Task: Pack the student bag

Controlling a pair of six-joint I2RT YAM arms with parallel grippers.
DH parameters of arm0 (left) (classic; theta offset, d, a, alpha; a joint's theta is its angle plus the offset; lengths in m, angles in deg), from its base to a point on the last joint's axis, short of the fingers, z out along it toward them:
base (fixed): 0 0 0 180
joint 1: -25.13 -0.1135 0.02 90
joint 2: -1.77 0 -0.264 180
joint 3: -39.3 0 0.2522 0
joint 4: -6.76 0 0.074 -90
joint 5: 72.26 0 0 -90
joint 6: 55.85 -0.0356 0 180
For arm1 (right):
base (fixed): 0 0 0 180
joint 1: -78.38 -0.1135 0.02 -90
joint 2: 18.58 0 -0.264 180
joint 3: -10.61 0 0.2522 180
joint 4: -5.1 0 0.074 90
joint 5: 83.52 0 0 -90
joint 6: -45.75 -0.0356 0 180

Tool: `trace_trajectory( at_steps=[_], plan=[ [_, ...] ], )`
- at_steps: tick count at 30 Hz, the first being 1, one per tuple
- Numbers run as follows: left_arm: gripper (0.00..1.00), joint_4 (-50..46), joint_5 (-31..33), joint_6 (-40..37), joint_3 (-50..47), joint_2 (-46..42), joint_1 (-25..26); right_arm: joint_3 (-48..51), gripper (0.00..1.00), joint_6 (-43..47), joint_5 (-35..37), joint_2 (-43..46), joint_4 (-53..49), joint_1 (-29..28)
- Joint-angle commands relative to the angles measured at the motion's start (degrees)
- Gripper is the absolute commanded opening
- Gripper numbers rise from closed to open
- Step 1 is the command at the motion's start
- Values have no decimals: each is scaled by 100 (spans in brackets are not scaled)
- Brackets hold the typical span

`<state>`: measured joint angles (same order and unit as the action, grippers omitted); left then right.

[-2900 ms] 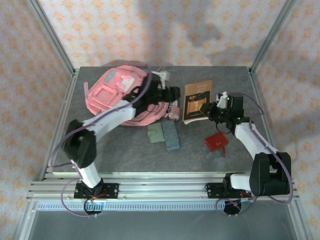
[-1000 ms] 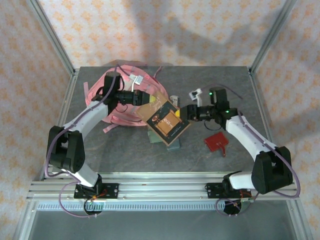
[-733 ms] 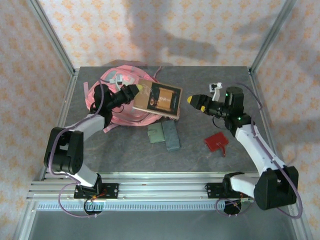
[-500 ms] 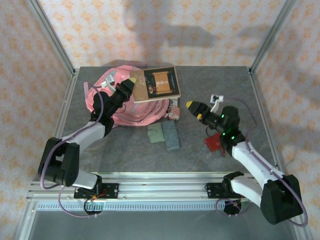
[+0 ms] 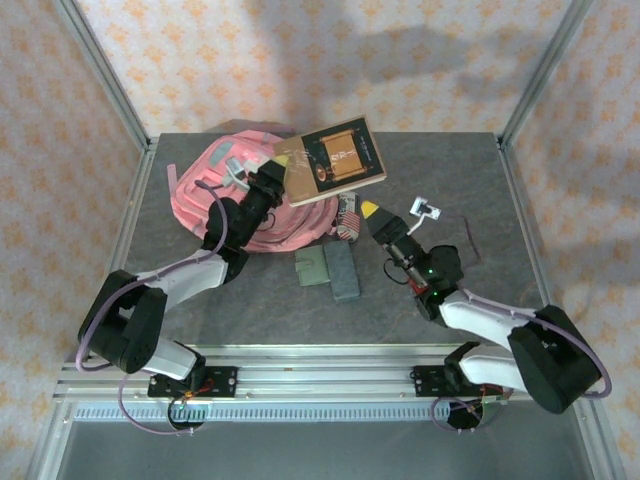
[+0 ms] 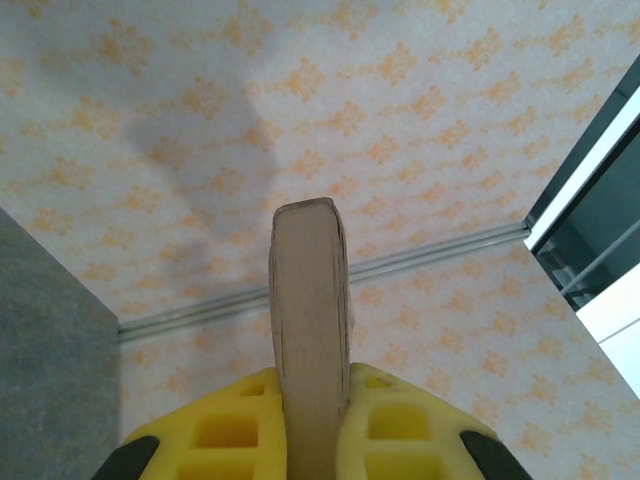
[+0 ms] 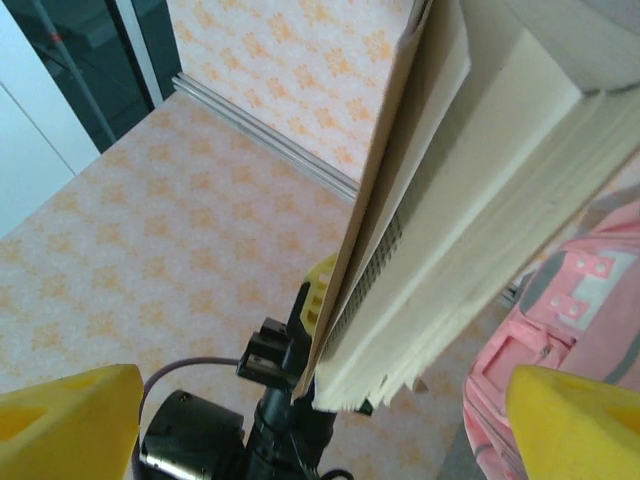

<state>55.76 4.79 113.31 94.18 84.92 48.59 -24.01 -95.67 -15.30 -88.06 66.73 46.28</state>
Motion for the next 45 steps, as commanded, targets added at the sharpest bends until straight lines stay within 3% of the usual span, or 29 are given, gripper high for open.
trace_trajectory(
  at_steps=[1,8,16,35,41,45],
  plan=[
    [0,1038,132,381,142,-4,124,-339,93,152,69,-229,812,-24],
    [0,1156,57,460,241,87,288,-641,100,246,276,-518,559,-25],
    [0,1339,37,583,257,109,349,-1033,100,232,477,-774,-36,2],
    [0,1479,-234,535,461,58,377,-814,98,-455,611,-1293,187,194],
    [0,1506,-214,511,319,116,423,-1193,88,-272,-53,-1349,692,195],
    [0,1610,-2,461,123,151,440,-1338,69,-360,-414,-1323,950,120]
  ],
)
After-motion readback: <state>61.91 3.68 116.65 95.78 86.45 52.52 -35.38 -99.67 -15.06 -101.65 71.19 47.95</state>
